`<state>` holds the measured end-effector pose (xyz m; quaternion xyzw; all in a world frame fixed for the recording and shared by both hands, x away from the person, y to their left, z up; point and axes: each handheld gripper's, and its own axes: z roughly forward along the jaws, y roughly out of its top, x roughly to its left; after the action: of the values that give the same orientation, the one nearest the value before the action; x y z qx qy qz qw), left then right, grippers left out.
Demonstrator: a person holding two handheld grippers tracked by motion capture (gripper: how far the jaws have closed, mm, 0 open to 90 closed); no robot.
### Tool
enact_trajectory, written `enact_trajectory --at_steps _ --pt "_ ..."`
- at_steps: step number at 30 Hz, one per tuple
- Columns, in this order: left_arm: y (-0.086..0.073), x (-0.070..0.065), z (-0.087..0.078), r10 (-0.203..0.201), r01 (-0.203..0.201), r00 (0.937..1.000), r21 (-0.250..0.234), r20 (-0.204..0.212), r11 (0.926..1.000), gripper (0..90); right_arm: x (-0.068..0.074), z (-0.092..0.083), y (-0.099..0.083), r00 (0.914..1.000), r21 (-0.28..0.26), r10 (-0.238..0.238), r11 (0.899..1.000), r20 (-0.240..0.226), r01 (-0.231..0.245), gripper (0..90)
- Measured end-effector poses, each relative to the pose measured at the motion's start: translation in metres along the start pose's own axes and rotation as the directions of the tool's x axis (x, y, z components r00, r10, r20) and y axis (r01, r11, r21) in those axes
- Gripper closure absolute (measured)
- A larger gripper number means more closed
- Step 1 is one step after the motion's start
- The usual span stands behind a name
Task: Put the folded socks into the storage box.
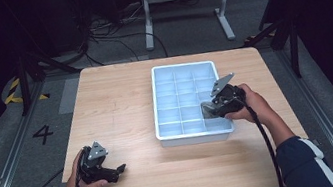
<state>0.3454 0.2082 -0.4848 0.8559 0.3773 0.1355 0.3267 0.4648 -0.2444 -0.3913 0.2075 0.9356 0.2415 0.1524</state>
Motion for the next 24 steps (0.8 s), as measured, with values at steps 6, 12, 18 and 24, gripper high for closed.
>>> enact_trajectory --at_steps 6,12,18,24 --pt "0.0 0.0 0.0 0.0 0.0 1.0 -0.001 0.001 1.0 0.6 0.006 -0.011 -0.003 0.9999 -0.036 -0.001 0.999 0.014 0.002 46.0" --pt "0.0 0.0 0.0 0.0 0.0 1.0 -0.001 0.0 1.0 0.6 0.014 -0.02 -0.007 0.9993 -0.078 0.03 0.997 0.021 -0.028 37.7" --pt "0.0 0.0 0.0 0.0 0.0 1.0 0.0 -0.001 1.0 0.6 0.019 -0.033 -0.016 0.9978 -0.098 0.047 0.994 0.046 -0.042 34.9" --pt "0.0 0.0 -0.001 0.003 -0.003 0.9999 0.001 -0.01 1.0 1.1 0.025 -0.045 -0.027 0.9978 -0.124 0.044 0.992 0.05 -0.038 35.3"
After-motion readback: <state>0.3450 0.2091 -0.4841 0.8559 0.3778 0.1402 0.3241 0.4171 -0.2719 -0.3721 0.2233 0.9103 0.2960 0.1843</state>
